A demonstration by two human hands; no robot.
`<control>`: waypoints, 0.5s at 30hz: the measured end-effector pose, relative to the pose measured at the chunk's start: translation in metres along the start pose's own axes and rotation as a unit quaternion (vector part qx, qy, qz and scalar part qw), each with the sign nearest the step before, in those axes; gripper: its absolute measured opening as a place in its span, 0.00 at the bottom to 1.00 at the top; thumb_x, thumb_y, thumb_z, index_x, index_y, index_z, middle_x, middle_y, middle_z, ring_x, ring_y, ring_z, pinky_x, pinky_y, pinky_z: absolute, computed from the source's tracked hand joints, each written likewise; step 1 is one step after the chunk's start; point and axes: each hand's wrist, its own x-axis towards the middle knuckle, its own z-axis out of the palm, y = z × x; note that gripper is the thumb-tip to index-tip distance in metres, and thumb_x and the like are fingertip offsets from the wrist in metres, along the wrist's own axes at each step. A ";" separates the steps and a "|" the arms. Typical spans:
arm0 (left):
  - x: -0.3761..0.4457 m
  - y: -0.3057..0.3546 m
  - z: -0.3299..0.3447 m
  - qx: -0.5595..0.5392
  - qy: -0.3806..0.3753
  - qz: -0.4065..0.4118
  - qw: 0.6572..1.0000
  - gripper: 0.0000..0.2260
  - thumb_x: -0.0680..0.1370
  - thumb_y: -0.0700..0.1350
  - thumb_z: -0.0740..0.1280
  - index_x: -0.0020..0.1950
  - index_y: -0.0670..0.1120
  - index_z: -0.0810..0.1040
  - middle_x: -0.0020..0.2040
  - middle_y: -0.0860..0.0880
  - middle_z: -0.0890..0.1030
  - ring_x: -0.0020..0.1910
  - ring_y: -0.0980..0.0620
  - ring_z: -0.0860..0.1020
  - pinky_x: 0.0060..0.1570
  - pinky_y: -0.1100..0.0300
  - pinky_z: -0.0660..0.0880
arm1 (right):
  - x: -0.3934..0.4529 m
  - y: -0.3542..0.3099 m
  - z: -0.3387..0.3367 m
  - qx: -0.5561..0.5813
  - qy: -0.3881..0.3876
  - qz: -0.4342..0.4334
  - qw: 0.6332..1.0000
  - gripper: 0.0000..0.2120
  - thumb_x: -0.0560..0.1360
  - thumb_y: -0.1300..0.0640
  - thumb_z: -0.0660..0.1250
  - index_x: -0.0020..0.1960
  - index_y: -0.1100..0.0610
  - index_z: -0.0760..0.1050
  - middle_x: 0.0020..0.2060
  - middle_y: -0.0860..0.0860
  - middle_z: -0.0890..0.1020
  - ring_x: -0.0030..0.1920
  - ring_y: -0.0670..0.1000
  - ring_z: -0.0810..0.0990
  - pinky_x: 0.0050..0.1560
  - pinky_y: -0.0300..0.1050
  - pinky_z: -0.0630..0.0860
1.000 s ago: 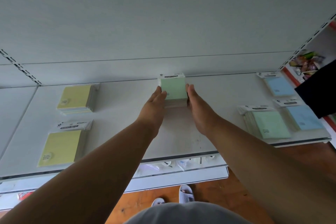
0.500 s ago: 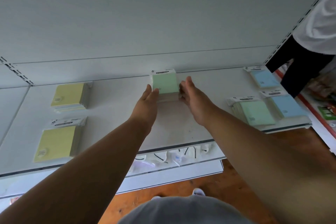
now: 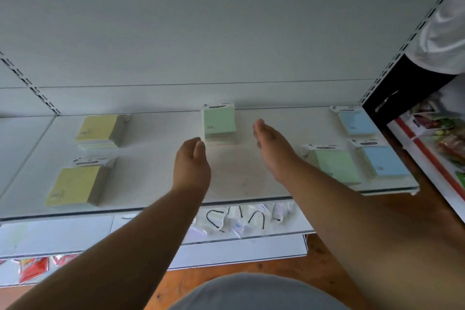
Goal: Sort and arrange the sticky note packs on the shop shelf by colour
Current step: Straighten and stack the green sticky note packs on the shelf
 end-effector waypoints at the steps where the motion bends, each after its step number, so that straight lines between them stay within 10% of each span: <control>1: -0.010 0.001 0.008 0.002 -0.009 0.021 1.000 0.23 0.72 0.60 0.56 0.58 0.50 0.78 0.56 0.47 0.81 0.57 0.46 0.79 0.62 0.45 0.73 | -0.005 0.003 -0.010 -0.046 0.026 -0.032 0.998 0.24 0.80 0.40 0.55 0.69 0.53 0.72 0.64 0.49 0.77 0.66 0.50 0.73 0.68 0.45 0.65; 6: -0.053 0.020 0.075 -0.007 -0.123 0.028 0.992 0.09 0.81 0.42 0.59 0.52 0.47 0.78 0.50 0.45 0.82 0.44 0.49 0.80 0.56 0.45 0.76 | -0.030 0.020 -0.080 -0.280 0.129 -0.148 0.940 0.11 0.79 0.56 0.61 0.57 0.54 0.79 0.52 0.49 0.79 0.52 0.49 0.77 0.50 0.37 0.66; 12: -0.074 0.042 0.156 0.107 -0.244 -0.044 0.963 0.09 0.77 0.44 0.61 0.50 0.44 0.79 0.43 0.47 0.81 0.39 0.47 0.78 0.42 0.58 0.76 | -0.046 0.053 -0.160 -0.477 0.136 -0.035 0.868 0.17 0.77 0.49 0.65 0.62 0.55 0.73 0.56 0.55 0.73 0.56 0.57 0.75 0.55 0.52 0.76; 15: -0.076 0.050 0.178 0.164 -0.215 -0.040 0.962 0.05 0.75 0.44 0.62 0.43 0.44 0.76 0.38 0.47 0.77 0.35 0.48 0.73 0.34 0.61 0.68 | -0.044 0.063 -0.163 -0.425 0.095 0.024 0.900 0.19 0.77 0.46 0.63 0.63 0.55 0.67 0.55 0.55 0.75 0.53 0.58 0.76 0.49 0.49 0.76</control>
